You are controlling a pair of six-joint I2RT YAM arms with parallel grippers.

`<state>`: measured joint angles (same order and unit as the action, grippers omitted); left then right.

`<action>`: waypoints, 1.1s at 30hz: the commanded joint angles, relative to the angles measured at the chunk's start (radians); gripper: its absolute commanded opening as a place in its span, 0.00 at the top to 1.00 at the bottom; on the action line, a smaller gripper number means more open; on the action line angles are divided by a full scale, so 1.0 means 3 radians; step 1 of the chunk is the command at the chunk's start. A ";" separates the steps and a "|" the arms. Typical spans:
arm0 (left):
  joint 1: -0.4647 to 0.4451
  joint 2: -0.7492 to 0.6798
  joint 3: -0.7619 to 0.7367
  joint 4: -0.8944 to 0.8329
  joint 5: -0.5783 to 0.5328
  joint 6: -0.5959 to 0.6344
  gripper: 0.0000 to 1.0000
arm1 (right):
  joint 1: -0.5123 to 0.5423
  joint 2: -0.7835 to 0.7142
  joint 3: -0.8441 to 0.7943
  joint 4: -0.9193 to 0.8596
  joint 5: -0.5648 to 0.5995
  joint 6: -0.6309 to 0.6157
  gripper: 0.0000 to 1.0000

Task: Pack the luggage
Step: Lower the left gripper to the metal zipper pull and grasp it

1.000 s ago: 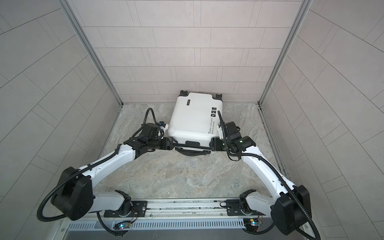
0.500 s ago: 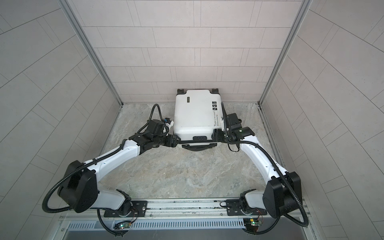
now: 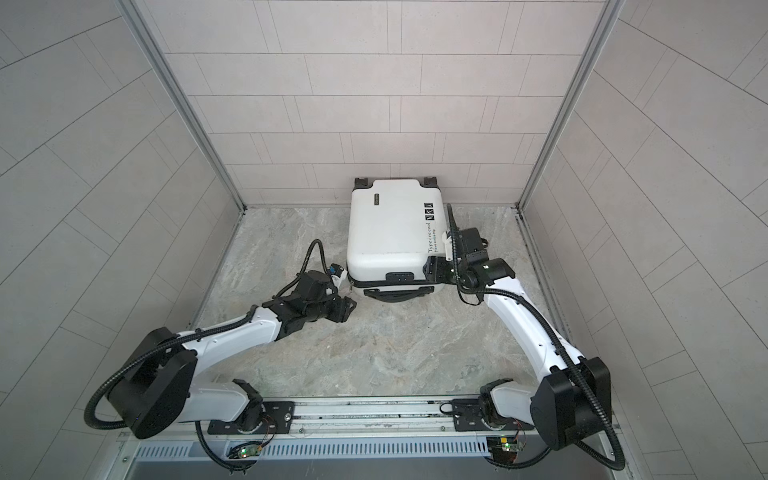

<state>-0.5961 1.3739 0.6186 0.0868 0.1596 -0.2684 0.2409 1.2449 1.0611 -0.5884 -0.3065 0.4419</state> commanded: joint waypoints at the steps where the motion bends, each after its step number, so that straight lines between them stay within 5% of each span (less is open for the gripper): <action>1: 0.0002 0.0086 -0.0126 0.0787 -0.0179 0.0108 0.38 | -0.0016 -0.0085 -0.0065 0.0025 0.0017 0.0010 0.22; 13: 0.0002 0.0364 -0.0456 0.1941 -0.0219 0.0271 0.51 | -0.0016 -0.0090 -0.0068 0.0024 0.0009 0.0014 0.22; 25: -0.0001 0.0324 -0.0477 0.2047 -0.0272 0.0395 0.65 | -0.0013 -0.0086 -0.0107 0.0066 -0.0031 0.0057 0.22; 33: 0.0003 0.0232 -0.0522 0.2066 -0.0265 0.0436 0.83 | -0.0011 -0.0098 -0.0117 0.0061 -0.0042 0.0057 0.21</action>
<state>-0.5961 1.4723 0.4709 0.6487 0.0879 -0.1570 0.2409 1.2381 1.0389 -0.5797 -0.3145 0.4522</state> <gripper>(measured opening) 0.185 0.784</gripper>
